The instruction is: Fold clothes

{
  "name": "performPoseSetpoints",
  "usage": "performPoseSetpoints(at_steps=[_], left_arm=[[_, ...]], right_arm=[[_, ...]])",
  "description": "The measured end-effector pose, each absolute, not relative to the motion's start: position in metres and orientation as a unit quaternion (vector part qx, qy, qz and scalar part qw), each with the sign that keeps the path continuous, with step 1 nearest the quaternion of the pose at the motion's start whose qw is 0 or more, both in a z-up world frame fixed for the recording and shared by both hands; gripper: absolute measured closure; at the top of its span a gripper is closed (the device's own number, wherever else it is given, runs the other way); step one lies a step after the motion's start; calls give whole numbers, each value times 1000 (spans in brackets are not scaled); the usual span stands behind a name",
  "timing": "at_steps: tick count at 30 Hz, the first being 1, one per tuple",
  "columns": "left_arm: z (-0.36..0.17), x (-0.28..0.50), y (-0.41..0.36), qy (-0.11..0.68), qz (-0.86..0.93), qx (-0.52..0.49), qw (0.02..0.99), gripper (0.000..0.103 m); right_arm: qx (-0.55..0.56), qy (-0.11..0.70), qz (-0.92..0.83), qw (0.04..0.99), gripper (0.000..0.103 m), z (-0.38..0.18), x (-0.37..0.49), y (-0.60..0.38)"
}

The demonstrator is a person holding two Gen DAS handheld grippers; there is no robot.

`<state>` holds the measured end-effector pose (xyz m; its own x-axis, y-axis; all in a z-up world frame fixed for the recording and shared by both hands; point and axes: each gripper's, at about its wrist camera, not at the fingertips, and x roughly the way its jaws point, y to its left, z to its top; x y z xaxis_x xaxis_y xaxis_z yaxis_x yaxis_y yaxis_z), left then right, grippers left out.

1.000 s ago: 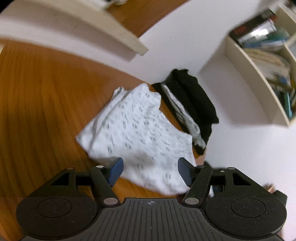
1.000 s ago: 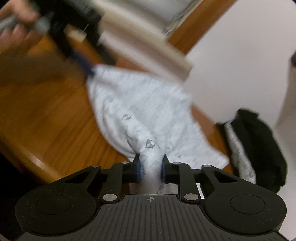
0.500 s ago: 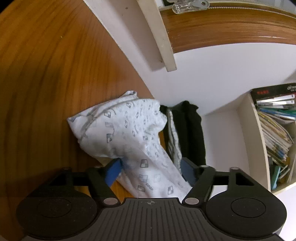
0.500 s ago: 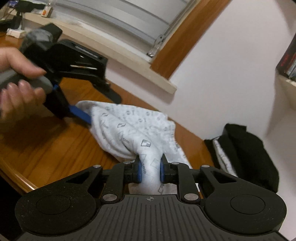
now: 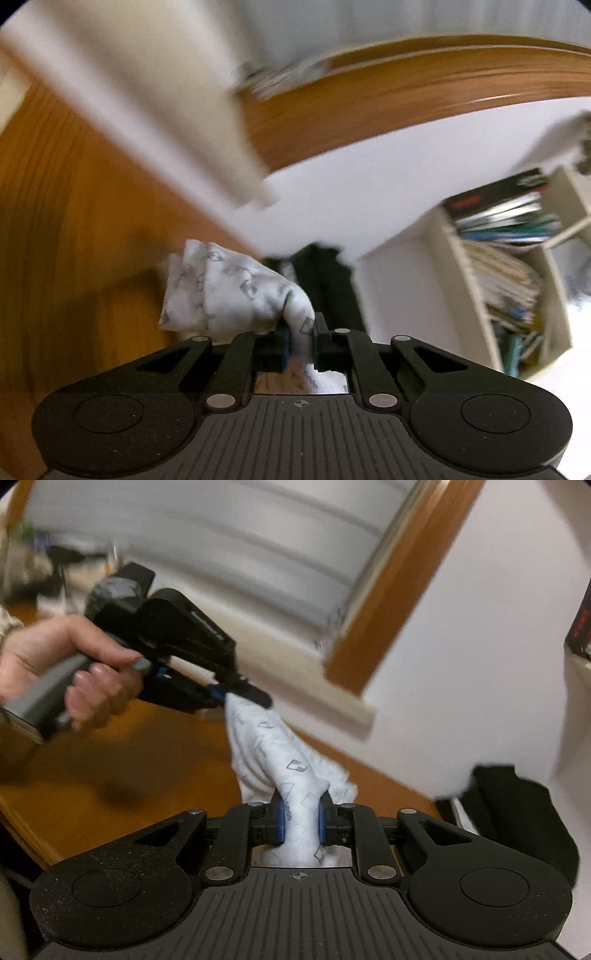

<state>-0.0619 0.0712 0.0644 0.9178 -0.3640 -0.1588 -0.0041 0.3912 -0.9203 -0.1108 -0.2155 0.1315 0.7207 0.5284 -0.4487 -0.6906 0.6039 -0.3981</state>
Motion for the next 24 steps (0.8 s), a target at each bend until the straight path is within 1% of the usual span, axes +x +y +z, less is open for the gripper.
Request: performPoseSetpoints(at_steps=[2,7,11,12,13,14,15,16,17,19,20,21,24], left_arm=[[100,-68,76,153,-118,-519,833,91],[145,-24,58,185,-125,-451,864,91],[181,12,42,210,-129,-395,885,91],[171,34,35,233,-128,-384,884,88],[159,57,28,257,-127,-372,883,83],[143,84,22,291,-121,-360,878,65],[127,110,17,324,-115,-348,872,52],[111,126,17,344,-100,-350,866,50],[100,133,19,348,-93,-345,867,50],[81,142,24,353,-84,-337,869,44],[73,143,27,356,-83,-333,869,39],[68,140,31,357,-81,-325,872,37],[54,124,39,363,-82,-288,883,34]], right_arm=[[-258,133,369,883,86,152,-114,-214],[-171,126,423,881,86,197,-99,-228],[-115,145,412,892,86,197,-47,-256],[-103,159,404,895,85,189,-26,-265],[-92,177,389,899,80,178,-4,-274],[-82,200,362,907,67,162,20,-284],[-72,223,334,913,61,146,44,-294],[-64,242,306,919,58,130,64,-304],[-54,254,287,922,58,114,78,-314],[-29,276,290,916,58,87,94,-328],[-25,282,293,913,57,76,99,-331],[-32,283,294,912,56,66,100,-330],[-31,286,324,901,49,45,100,-321]])
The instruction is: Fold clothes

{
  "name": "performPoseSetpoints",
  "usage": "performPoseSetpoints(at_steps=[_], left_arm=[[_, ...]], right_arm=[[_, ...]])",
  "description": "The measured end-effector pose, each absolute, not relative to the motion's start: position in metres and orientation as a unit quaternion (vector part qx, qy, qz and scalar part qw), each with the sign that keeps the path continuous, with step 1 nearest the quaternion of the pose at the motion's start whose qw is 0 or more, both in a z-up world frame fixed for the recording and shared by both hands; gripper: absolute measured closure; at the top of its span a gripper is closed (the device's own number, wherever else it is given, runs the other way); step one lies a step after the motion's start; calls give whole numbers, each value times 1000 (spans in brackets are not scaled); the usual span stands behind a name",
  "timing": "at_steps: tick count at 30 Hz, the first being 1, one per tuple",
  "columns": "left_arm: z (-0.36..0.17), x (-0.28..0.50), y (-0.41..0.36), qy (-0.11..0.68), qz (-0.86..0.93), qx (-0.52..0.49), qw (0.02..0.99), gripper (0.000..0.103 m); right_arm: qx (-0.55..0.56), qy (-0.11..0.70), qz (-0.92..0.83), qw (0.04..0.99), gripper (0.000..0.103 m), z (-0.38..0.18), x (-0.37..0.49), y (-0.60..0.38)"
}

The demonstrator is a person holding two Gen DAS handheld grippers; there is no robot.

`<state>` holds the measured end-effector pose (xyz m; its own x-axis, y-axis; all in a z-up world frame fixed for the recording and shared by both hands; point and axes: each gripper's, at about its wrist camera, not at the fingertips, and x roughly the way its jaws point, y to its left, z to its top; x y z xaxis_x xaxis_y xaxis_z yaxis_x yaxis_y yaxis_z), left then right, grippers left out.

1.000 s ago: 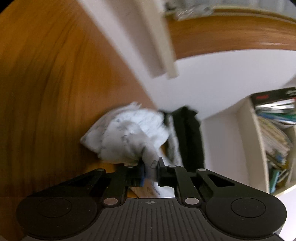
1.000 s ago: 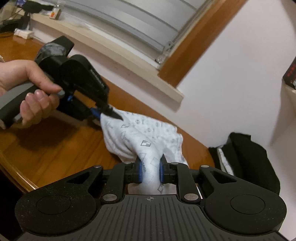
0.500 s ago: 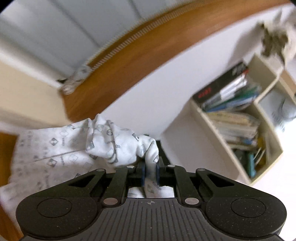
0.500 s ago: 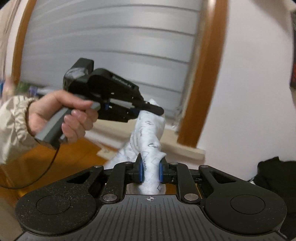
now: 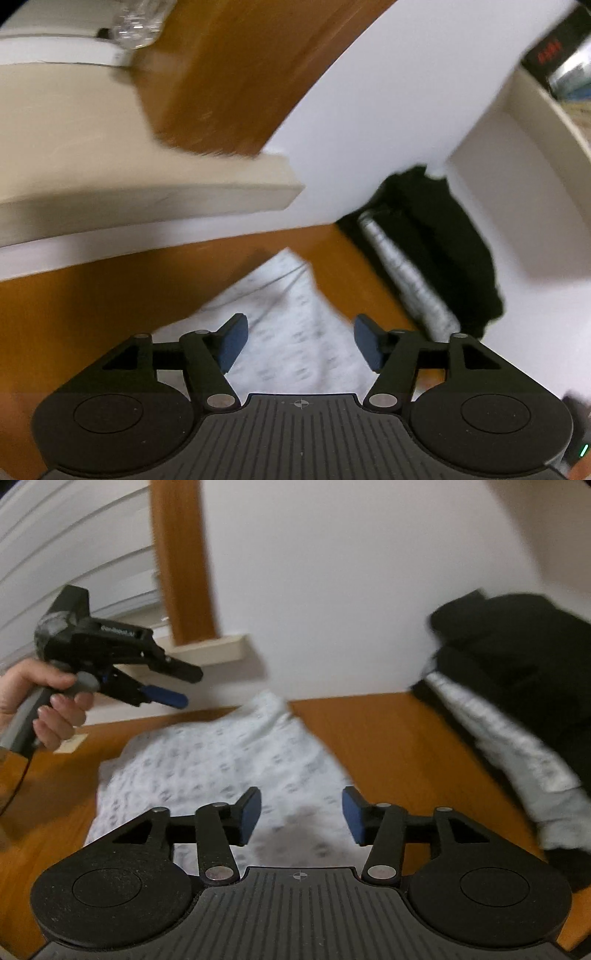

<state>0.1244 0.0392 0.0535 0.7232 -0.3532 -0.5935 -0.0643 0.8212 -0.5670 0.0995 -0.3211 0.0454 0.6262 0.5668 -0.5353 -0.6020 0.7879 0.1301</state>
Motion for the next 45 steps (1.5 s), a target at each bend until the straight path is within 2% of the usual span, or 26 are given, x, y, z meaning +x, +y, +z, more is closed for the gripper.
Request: performPoseSetpoints(at_steps=[4,8,13,14,16,17,18,24,29,31,32,33,34,35,36,41,42,43,44,45], left_arm=[[39,108,55,368,-81,-252,891,33],[22,93,69,379,-67,-225,895,34],[21,77,85,350,-75,-231,905,35],[22,74,87,344,-77,-231,907,41],[23,66,92,331,-83,-230,911,67],[24,63,94,325,-85,-230,913,94],[25,59,96,318,-88,-230,916,102],[32,25,117,290,-97,-234,923,103],[23,-1,136,300,-71,-237,921,103],[24,-2,136,298,-66,-236,923,100],[25,1,135,299,-64,-235,923,91],[27,3,134,299,-62,-235,923,75],[28,9,129,296,-67,-231,924,64],[29,16,124,292,-72,-227,926,44],[30,22,119,288,-78,-223,928,38],[17,62,95,294,-96,-210,927,38],[13,69,93,299,-94,-214,925,43],[8,72,93,304,-92,-216,923,56],[4,74,91,313,-107,-208,921,99],[2,73,90,322,-99,-197,921,103]], right_arm=[[-49,283,355,890,32,27,83,-302],[-59,278,349,893,32,10,76,-299],[-57,269,339,900,31,3,70,-299],[-65,266,333,902,30,2,69,-296],[-74,262,321,907,30,0,67,-290],[-77,260,316,909,30,0,66,-288],[-78,258,312,911,30,-1,65,-287],[-76,249,302,917,30,-3,57,-290],[-71,240,302,920,30,-4,51,-295],[-66,234,306,920,30,-7,51,-297],[-66,235,307,920,30,-7,52,-298],[-70,239,306,919,30,-5,52,-296],[-75,243,305,918,30,-4,53,-295],[-80,246,304,917,30,-2,53,-293],[-82,247,305,916,30,-2,53,-293],[-71,235,311,918,30,-6,50,-301],[-67,229,310,920,30,-8,48,-302],[-64,222,309,923,30,-9,46,-302],[-60,215,307,925,30,-11,44,-303],[-56,207,305,928,30,-12,41,-304]])
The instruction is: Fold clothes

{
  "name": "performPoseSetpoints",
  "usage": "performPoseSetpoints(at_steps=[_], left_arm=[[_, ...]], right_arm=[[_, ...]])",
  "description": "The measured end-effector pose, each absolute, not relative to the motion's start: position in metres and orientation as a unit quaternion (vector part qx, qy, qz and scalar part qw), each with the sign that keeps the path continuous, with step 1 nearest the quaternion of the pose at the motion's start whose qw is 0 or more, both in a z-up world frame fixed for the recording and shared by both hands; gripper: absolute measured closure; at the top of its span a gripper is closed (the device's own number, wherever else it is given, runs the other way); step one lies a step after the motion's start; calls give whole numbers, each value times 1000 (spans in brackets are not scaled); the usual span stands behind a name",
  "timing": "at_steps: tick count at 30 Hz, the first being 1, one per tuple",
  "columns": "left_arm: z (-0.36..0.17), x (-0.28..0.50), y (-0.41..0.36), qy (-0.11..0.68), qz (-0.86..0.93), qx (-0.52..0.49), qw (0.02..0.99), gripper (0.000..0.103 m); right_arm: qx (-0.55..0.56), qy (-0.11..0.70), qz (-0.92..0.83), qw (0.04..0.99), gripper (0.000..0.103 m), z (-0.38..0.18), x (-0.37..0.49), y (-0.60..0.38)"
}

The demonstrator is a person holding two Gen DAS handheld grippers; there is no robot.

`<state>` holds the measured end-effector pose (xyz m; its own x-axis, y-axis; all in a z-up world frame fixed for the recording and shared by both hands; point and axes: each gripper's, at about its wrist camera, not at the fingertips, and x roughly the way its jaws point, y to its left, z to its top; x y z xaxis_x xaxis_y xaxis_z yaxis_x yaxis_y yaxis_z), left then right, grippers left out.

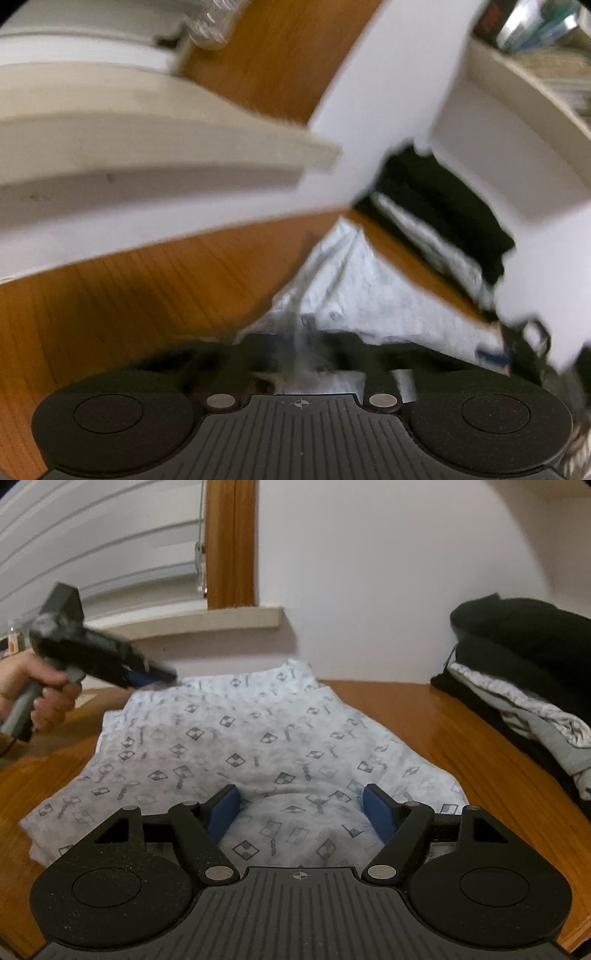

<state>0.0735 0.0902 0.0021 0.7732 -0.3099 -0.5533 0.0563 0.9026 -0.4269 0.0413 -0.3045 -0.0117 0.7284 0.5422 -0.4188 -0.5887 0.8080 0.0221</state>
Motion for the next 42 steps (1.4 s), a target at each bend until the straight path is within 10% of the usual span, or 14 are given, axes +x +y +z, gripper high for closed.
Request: performPoseSetpoints(at_steps=[12,23,29,34,42], left_arm=[[10,20,96,317,-135,-190,919,103],[15,0,94,317,-126,-174,924,103],[34,-6,90,304,-122,-160,931,100],[55,34,71,302,-118,-141,935,60],[52,133,20,338,-140,-134,921,59]], right_arm=[[26,209,237,948,30,-14,3,-350],[71,234,224,943,82,-21,11,-358],[42,189,221,956,70,-4,-1,-351],[-20,181,259,949,46,2,2,-304],[-14,213,262,941,46,-12,21,-291]])
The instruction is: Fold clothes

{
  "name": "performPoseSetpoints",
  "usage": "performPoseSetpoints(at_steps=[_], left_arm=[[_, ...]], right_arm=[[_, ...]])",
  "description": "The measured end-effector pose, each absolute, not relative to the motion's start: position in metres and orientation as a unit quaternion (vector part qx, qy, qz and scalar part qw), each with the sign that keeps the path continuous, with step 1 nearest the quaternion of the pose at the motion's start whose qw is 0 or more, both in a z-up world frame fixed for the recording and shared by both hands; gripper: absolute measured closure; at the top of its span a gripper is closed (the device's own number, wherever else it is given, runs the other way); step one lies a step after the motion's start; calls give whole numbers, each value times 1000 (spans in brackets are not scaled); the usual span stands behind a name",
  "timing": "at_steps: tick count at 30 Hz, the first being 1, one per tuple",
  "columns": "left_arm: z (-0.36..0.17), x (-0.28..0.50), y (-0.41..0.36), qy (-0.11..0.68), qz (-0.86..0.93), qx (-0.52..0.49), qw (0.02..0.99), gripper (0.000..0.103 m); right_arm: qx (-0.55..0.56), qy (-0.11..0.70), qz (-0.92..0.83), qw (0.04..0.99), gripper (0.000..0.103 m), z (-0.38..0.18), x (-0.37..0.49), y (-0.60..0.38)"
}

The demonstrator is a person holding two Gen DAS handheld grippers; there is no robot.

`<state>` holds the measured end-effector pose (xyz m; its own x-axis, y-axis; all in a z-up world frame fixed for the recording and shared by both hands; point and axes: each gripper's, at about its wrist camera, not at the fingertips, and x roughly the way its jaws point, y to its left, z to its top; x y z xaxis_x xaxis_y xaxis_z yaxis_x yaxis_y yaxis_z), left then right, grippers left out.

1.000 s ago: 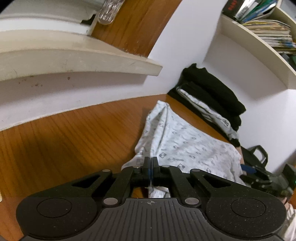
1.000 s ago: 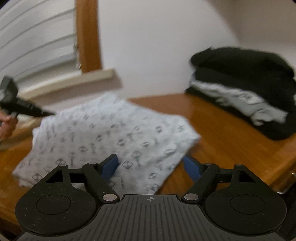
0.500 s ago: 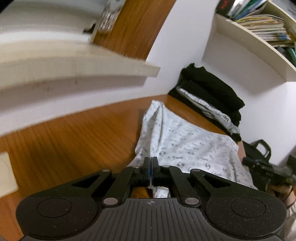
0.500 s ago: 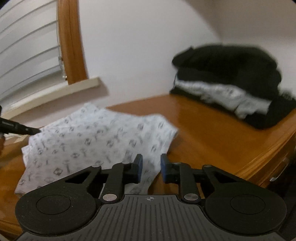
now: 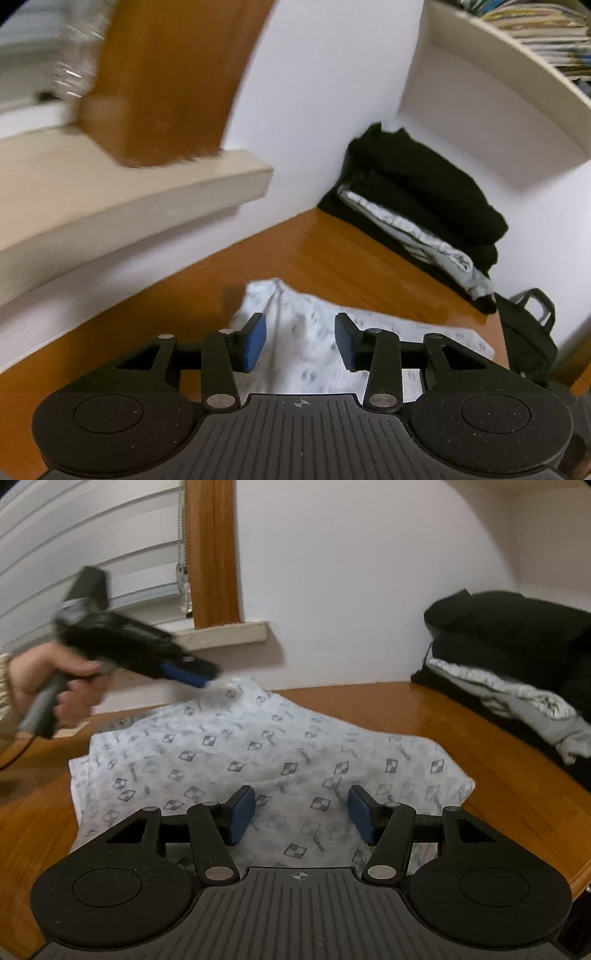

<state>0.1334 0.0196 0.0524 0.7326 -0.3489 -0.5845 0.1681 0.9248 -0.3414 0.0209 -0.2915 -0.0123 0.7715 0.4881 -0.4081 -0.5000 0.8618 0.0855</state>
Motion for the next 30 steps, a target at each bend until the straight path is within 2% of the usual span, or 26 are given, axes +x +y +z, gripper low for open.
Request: performPoseSetpoints(at_steps=[2,3,4,5,13,18,19,21,25,26,30], left_arm=[[49,135,24,335,-134,-137,922,59],[48,135,26,333,-131,-139,923,64],[46,136,28,332,-128,-140,924,74],[44,136,31,330,-124,-142,925,99],[31,140,49,318,-99,-155,930,100],[37,119,53,322,-97,-146,930,98],[39,109,55,319,-98,-149,931,94],[43,89,61,314,-100,-156,931,77],[44,45,66,309,-105,-155,932,60],[44,32,66,306,-110,-157,932,57],[41,-3,63,303,-120,-158,932,57]], right_arm=[[-17,211,265,941,46,-16,19,-292],[-17,210,267,941,46,-17,18,-293],[-16,210,268,940,46,-18,19,-293],[-16,211,269,940,46,-18,19,-293],[1,211,291,933,46,-20,21,-310],[3,204,292,934,46,-22,20,-310],[4,202,291,935,46,-22,20,-310],[5,200,289,936,44,-23,21,-309],[6,196,279,940,44,-23,18,-306],[6,195,275,941,44,-23,17,-305],[3,185,249,951,43,-20,9,-300]])
